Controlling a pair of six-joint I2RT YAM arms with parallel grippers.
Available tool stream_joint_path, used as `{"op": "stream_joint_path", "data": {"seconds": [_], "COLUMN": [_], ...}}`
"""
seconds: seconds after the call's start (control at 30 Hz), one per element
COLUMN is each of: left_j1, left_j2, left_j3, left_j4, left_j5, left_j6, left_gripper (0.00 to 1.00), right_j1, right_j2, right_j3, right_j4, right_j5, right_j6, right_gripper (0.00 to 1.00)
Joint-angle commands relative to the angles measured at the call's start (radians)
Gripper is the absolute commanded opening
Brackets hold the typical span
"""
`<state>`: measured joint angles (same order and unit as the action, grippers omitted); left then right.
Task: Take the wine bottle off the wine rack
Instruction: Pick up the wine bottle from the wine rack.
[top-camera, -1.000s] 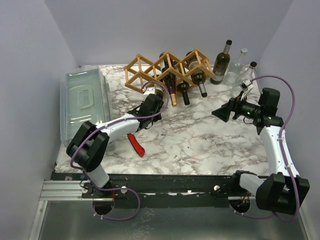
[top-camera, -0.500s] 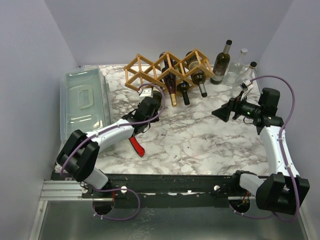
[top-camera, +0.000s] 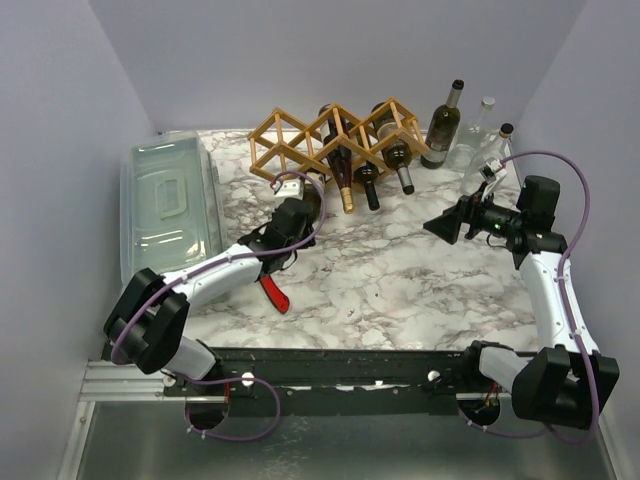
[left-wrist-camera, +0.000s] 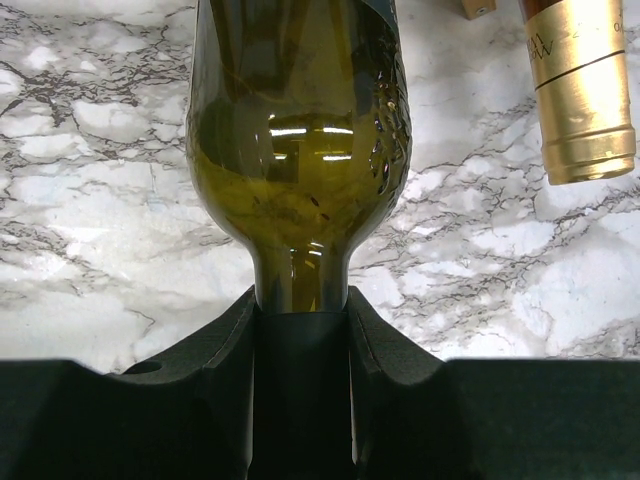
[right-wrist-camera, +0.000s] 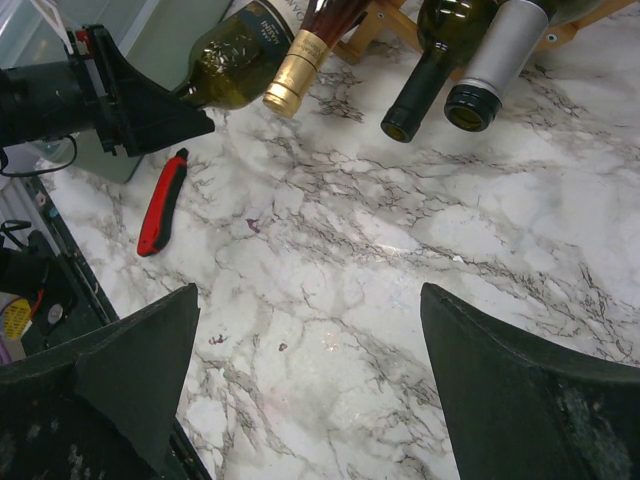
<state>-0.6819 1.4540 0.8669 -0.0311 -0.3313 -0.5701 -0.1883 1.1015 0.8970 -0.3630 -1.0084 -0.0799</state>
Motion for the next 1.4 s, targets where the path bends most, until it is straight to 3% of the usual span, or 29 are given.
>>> {"op": "stream_joint_path", "data": {"seconds": [0.0,0.83,1.37], "left_j1": [-0.006,-0.006,-0.017], "left_j2": [-0.065,-0.170,-0.093], "left_j3": [-0.009,-0.078,-0.072], "left_j4": [0.042,-0.010,0.013], "left_j5": [0.018,0.045,0.075], "left_j6": [0.013,0.058,-0.038], "left_gripper": [0.00,0.00,0.00], "right_j1": [0.008,0.008,0.008], "right_j2": [-0.010,0.001,-0.006], "right_j3": [0.021,0.020,0.018], "right_j4": [-0.013,-0.016,-0.021], "right_j5": [0.011,-0.011,-0.032], "right_j6": [-0.012,-0.011,-0.020], "right_gripper": [0.95,0.95,0.95]}}
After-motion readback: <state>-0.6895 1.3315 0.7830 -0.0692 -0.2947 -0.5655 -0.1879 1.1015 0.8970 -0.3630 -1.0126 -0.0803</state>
